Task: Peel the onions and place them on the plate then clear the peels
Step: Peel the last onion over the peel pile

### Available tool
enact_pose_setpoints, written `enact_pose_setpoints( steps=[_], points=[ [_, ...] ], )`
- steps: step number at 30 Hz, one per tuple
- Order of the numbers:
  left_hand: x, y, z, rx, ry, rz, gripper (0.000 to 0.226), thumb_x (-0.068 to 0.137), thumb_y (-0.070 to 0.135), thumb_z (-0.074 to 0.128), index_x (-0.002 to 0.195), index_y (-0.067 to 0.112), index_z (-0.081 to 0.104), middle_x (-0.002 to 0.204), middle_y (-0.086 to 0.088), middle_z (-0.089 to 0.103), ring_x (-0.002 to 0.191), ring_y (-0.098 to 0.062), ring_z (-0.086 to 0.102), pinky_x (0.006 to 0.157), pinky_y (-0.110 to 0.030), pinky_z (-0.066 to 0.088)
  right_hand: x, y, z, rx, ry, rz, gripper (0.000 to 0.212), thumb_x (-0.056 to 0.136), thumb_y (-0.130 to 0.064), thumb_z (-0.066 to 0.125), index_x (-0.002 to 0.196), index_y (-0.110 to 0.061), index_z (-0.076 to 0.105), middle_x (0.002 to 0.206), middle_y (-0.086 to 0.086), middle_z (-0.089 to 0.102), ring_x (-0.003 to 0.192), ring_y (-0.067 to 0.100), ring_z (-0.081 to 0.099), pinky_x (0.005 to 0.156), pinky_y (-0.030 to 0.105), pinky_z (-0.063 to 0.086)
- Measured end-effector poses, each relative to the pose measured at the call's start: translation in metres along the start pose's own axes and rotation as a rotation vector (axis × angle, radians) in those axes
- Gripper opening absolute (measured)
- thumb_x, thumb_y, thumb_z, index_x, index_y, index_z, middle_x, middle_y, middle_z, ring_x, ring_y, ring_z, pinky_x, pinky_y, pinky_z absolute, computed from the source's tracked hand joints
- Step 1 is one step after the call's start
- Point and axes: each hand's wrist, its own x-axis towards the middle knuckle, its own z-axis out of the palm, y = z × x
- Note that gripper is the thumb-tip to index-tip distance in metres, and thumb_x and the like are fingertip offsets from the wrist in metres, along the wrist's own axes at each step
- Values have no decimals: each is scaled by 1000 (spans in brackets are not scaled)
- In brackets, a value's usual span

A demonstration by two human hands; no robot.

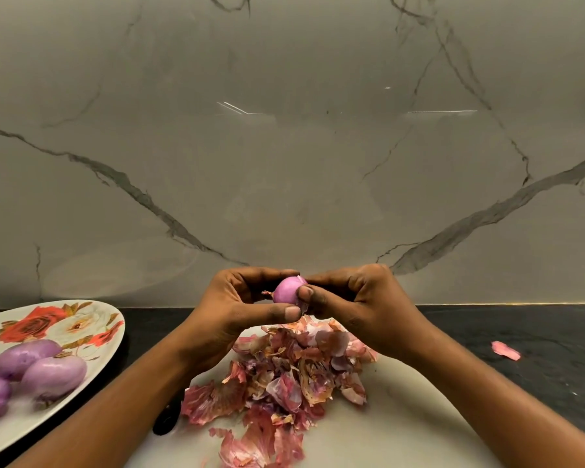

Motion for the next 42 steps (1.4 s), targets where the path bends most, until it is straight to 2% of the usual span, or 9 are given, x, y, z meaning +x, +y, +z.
enact_pose_setpoints(
  steps=[7, 11, 15, 22, 25, 27, 30, 35, 42],
  points=[
    [-3, 0, 4, 90, -10, 17, 54, 67, 0, 90, 119, 8, 77, 115, -8, 79, 112, -26, 75, 91, -35, 63, -4, -4, 2, -156, 13, -15, 27, 97, -39, 73, 113, -19, 82, 78, -8, 75, 65, 11, 67, 53, 28, 55],
    [-2, 0, 5, 134, -8, 33, 54, 67, 2, 92, 119, 8, 77, 115, -7, 79, 111, -26, 76, 93, -38, 63, -4, -3, 6, -208, 17, -23, 21, 97, -34, 74, 111, -19, 81, 73, -7, 73, 62, 15, 65, 52, 38, 55],
    [-3, 1, 6, 149, 2, 35, 55, 65, 3, 93, 117, 10, 78, 114, -6, 80, 110, -25, 76, 92, -37, 63, -6, -3, 7, -259, 48, -40, 19, 97, -27, 73, 112, -18, 81, 76, -8, 74, 63, 14, 67, 53, 35, 57],
    [-1, 0, 3, 80, 8, 14, 56, 66, 0, 90, 120, 9, 77, 118, -7, 78, 114, -25, 74, 89, -34, 63, -4, 3, 5, -224, 95, -59, 28, 98, -14, 67, 123, -20, 79, 94, -9, 79, 75, 10, 72, 63, 26, 61],
    [2, 0, -1, 41, 37, 10, 58, 66, 1, 92, 122, 11, 77, 120, -8, 78, 116, -26, 73, 94, -37, 62, -1, 1, 1, -185, 76, -72, 44, 103, -14, 54, 144, -25, 64, 125, -7, 75, 106, 4, 71, 85, 22, 61],
    [2, 0, -3, 37, 29, 8, 59, 67, 0, 94, 123, 11, 77, 120, -9, 77, 116, -27, 73, 92, -36, 62, 1, -2, -3, -159, -9, -88, 49, 104, -18, 51, 150, -31, 57, 142, -12, 64, 128, -3, 59, 101, 15, 52],
    [2, -1, -2, 9, 2, 6, 56, 69, -1, 90, 123, 8, 75, 119, -14, 77, 112, -31, 74, 88, -36, 63, 0, -4, -2, -160, -158, -103, 48, 106, -22, 61, 152, -36, 54, 151, -19, 51, 137, -4, 49, 107, 15, 48],
    [2, -1, -3, -38, 7, -5, 52, 69, 2, 86, 119, 7, 77, 116, -17, 77, 107, -34, 75, 87, -32, 62, 1, 0, -3, -158, -76, -182, 49, 94, -15, 79, 140, -23, 64, 132, -11, 63, 124, 8, 63, 99, 26, 58],
    [3, 0, -6, -51, 10, -23, 58, 66, 14, 91, 121, 7, 76, 118, -18, 76, 110, -37, 74, 92, -36, 63, 3, 1, -5, -155, 39, -236, 21, 90, -16, 83, 110, -16, 77, 106, -7, 71, 102, 10, 72, 87, 25, 63]
  ],
)
